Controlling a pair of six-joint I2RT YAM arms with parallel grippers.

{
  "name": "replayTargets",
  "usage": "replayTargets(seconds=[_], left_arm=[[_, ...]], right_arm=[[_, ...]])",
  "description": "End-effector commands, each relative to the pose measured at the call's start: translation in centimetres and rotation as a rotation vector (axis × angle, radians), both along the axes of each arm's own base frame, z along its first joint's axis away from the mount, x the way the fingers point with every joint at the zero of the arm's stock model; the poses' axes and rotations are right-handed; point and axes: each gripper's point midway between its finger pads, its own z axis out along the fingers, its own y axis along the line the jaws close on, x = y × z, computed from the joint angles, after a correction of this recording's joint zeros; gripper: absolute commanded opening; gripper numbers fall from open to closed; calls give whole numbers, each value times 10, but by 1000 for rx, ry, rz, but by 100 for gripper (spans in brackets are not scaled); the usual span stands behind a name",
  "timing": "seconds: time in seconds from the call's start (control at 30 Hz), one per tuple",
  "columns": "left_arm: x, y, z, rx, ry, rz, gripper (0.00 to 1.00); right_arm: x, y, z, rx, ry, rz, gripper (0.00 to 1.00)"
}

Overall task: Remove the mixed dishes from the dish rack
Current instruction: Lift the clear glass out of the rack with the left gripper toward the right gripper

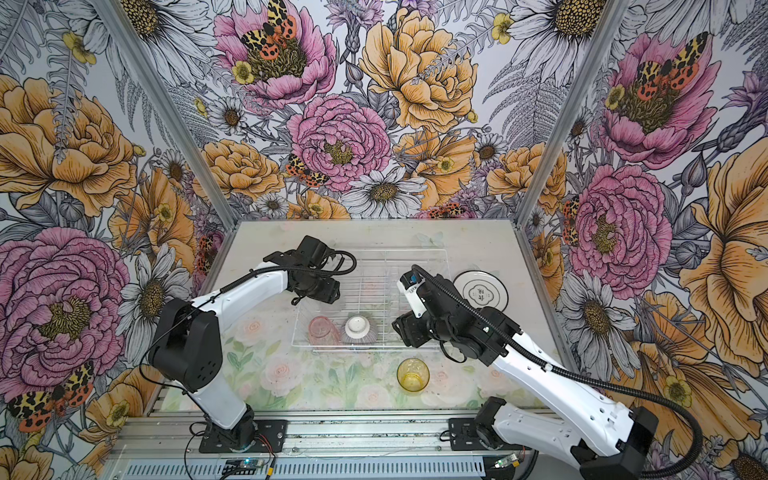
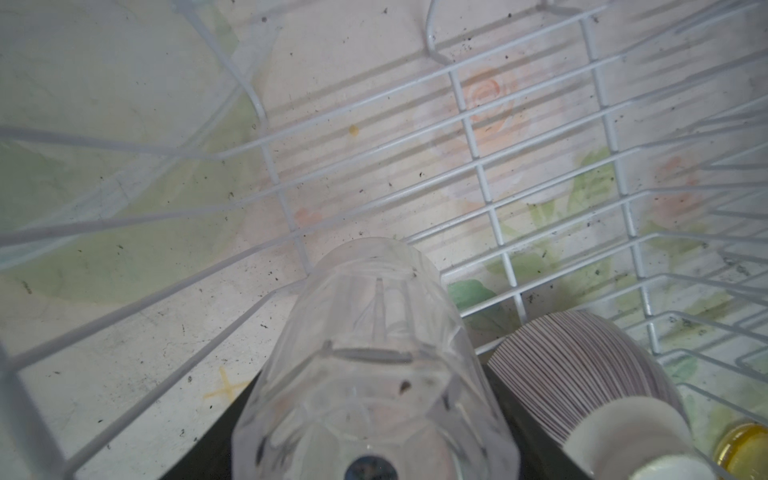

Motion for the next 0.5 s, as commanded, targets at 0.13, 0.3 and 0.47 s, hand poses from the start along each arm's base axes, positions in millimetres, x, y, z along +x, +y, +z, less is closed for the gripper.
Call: replayTargets(seconds=[0.13, 0.3, 0.47], left_arm=[[5, -17, 65, -241, -148, -46, 55], [0, -25, 97, -407, -179, -77, 54], [-11, -46, 128, -592, -198, -145, 54]], right_arm=[[11, 19, 17, 221, 9, 34, 64], [16, 28, 23, 329, 12, 61, 64], [19, 40, 42, 482, 1, 116, 63]])
